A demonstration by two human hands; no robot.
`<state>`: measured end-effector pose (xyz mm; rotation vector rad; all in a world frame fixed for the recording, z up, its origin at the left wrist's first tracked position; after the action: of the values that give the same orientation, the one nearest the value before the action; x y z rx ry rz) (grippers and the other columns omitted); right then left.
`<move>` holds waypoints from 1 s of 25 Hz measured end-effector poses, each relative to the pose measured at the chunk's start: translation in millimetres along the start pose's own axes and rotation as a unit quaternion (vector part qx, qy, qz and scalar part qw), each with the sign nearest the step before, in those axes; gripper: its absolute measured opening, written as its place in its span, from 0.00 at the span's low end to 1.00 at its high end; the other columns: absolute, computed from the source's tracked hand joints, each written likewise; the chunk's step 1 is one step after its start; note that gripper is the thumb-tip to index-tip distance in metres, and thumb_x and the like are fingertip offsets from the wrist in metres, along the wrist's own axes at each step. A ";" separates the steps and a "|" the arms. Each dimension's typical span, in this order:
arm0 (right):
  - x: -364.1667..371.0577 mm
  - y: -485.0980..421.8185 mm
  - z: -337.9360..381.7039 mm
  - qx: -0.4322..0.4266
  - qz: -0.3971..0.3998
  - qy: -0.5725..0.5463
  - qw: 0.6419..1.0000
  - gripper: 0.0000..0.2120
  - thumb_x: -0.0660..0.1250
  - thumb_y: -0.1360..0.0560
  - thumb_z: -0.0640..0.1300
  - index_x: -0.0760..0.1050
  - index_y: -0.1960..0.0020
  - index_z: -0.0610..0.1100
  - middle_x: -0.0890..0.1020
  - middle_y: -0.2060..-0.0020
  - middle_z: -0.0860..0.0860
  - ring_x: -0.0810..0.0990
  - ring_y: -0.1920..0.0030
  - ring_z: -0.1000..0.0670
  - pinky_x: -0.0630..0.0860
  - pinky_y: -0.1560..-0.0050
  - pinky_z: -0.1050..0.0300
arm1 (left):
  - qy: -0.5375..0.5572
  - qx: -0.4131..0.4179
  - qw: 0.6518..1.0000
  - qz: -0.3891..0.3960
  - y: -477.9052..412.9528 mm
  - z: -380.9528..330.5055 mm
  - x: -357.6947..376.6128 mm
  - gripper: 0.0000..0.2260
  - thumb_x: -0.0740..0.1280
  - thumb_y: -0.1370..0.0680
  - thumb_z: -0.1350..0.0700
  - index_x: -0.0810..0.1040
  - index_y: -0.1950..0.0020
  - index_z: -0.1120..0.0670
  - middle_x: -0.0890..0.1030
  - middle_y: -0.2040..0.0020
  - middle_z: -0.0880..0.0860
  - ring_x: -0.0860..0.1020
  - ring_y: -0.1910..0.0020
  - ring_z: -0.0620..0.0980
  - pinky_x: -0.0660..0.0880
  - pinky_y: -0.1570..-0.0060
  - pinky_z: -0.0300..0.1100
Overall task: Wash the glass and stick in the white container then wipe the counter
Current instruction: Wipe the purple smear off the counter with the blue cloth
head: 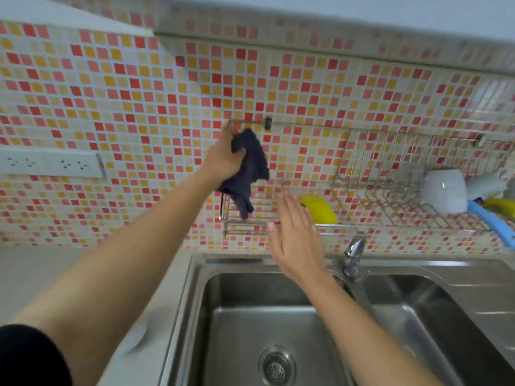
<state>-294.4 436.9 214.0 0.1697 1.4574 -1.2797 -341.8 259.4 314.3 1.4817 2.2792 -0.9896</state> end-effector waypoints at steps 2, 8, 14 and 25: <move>23.5 23.0 43.7 -0.022 -0.002 -0.041 0.999 0.28 0.48 0.22 0.53 0.58 0.26 0.41 0.60 0.26 0.47 0.54 0.25 0.50 0.50 0.26 0.54 | 0.031 -0.001 0.998 -0.047 19.6 10.1 -55.3 0.15 0.60 0.20 0.57 0.65 0.34 0.57 0.75 0.50 0.53 0.75 0.52 0.52 0.71 0.63 0.37; 154.1 101.4 163.6 -0.030 0.159 -0.067 0.985 0.29 0.50 0.24 0.53 0.62 0.28 0.38 0.66 0.29 0.44 0.63 0.28 0.45 0.54 0.30 0.48 | -0.116 -0.054 0.992 0.004 125.9 109.5 -181.9 0.07 0.60 0.20 0.52 0.72 0.51 0.55 0.74 0.63 0.47 0.73 0.65 0.43 0.67 0.68 0.36; 251.5 164.7 205.5 0.070 0.316 -0.050 0.945 0.32 0.44 0.26 0.50 0.50 0.26 0.35 0.55 0.25 0.40 0.52 0.25 0.44 0.46 0.26 0.50 | -0.335 -0.121 0.925 0.131 221.3 290.8 -260.1 0.22 0.60 0.20 0.49 0.62 0.27 0.50 0.75 0.35 0.55 0.75 0.40 0.58 0.72 0.43 0.51; 285.6 202.3 201.2 0.144 0.330 0.070 0.930 0.33 0.42 0.27 0.51 0.51 0.25 0.36 0.53 0.25 0.41 0.47 0.24 0.44 0.43 0.26 0.49 | -0.287 -0.168 0.887 0.319 384.9 424.5 -198.2 0.35 0.56 0.22 0.42 0.36 0.24 0.49 0.64 0.25 0.52 0.67 0.30 0.55 0.71 0.39 0.48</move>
<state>-130.3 216.8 -82.0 0.8876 1.1670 -0.9189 22.0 -62.8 -48.3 1.3912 1.3208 -0.6588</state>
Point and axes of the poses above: each hand's wrist, its own y-axis away from the middle knuckle, its own x-axis out of the palm, z = x × y, the point moved 5 cm from there along -y, towards the middle knuckle
